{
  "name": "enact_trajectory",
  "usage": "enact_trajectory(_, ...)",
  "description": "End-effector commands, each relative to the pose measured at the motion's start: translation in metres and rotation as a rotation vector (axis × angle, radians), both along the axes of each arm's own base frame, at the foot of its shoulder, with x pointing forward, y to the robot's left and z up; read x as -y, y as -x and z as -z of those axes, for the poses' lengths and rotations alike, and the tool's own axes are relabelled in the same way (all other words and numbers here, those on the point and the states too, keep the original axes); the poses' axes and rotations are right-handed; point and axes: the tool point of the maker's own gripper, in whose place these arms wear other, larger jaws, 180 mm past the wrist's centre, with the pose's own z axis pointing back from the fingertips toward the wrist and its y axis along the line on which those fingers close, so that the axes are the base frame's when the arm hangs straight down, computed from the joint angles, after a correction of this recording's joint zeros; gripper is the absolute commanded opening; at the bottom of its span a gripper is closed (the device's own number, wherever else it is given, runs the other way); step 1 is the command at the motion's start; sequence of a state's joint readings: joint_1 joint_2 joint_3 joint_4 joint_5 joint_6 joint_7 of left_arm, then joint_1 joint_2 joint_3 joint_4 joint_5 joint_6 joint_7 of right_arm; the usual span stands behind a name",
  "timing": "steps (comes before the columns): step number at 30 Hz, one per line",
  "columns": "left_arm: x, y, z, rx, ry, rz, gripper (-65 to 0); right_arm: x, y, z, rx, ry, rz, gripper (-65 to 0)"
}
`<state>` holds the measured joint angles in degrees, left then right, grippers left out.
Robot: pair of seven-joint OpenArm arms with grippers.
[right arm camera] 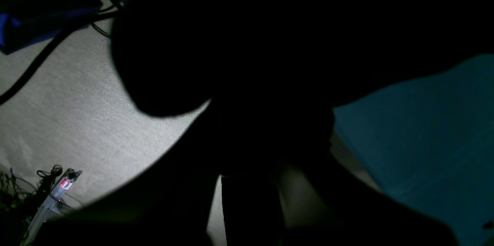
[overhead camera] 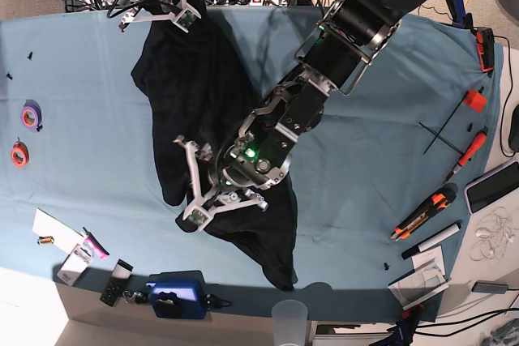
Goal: Layout the t-shirt on the table in an organized manner, then fold the t-shirt properly
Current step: 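Pull the grasped fabric with the left gripper away from the right gripper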
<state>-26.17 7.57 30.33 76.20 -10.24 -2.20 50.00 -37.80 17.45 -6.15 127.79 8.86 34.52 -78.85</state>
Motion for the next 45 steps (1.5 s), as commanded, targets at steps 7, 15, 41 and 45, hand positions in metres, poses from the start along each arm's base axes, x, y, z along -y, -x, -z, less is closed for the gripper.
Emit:
enact_trajectory(7,0.007,-0.014,-0.026,0.079,0.026,-0.027,-44.7,0.002,-0.003,-0.004,0.017,0.006,-0.004,-65.0)
enact_trajectory(15,0.005,-0.030,-0.044,0.221,0.037,-0.052,-44.7,0.002,-0.003,-0.004,0.017,0.006,-0.004,-65.0)
enact_trajectory(41,-0.006,-0.027,0.020,0.108,0.002,-0.118,-13.5,0.002,-0.003,-0.004,0.017,0.006,-0.004,-65.0)
enact_trajectory(45,-0.008,-0.027,0.025,0.097,-0.007,-0.130,-27.2,0.002,-0.003,-0.004,0.017,0.006,-0.004,-65.0)
